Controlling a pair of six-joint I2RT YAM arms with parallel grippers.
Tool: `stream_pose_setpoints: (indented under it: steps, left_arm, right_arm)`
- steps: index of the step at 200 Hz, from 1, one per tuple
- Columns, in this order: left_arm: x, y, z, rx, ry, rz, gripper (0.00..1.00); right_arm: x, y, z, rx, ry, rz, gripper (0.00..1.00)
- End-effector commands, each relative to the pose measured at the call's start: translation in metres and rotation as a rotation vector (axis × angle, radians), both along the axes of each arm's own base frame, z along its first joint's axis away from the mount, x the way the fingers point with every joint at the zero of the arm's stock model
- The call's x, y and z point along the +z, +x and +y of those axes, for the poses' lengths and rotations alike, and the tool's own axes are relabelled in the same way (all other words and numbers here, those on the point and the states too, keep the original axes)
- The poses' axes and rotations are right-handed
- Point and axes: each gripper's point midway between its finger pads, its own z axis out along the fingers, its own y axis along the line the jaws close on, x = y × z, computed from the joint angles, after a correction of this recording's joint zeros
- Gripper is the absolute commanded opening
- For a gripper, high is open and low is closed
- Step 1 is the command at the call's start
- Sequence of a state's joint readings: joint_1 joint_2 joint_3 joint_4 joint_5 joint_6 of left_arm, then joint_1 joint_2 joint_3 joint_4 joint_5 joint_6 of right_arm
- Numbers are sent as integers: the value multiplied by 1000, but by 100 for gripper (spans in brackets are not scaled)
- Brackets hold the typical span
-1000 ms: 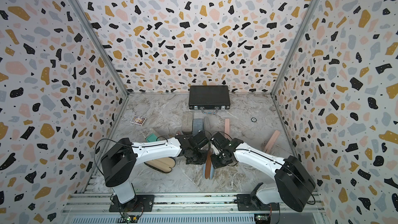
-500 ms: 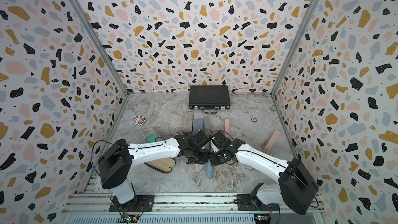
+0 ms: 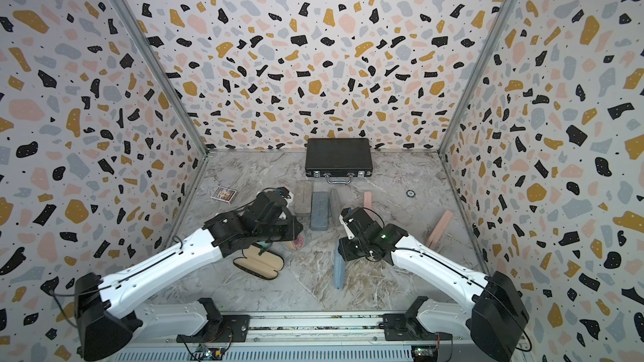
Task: Close the glasses case
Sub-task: Pick up the glasses case at the center of the board.
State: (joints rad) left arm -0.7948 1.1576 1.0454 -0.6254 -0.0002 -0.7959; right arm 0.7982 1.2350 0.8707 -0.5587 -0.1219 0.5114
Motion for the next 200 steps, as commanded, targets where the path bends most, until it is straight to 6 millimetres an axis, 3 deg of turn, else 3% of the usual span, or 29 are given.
stream_pose_setpoints:
  steps: [1, 22, 45, 74, 112, 200]
  left_arm:
    - [-5, -3, 43, 81, 54, -22, 54]
    - [-3, -8, 70, 140, 36, -40, 78]
    - [-4, -13, 91, 200, -2, -44, 91]
    - [-5, -17, 106, 244, -56, -64, 94]
    - [1, -20, 114, 242, -102, -92, 95]
    - [-8, -21, 124, 255, -111, -60, 96]
  right_arm:
    - [14, 16, 24, 30, 35, -16, 46]
    - [18, 31, 48, 59, 58, -13, 48]
    - [18, 46, 76, 100, 83, 11, 48]
    - [10, 62, 105, 134, 103, 47, 48]
    - [-2, 74, 130, 165, 114, 86, 47]
    - [-36, 82, 151, 199, 74, 157, 42]
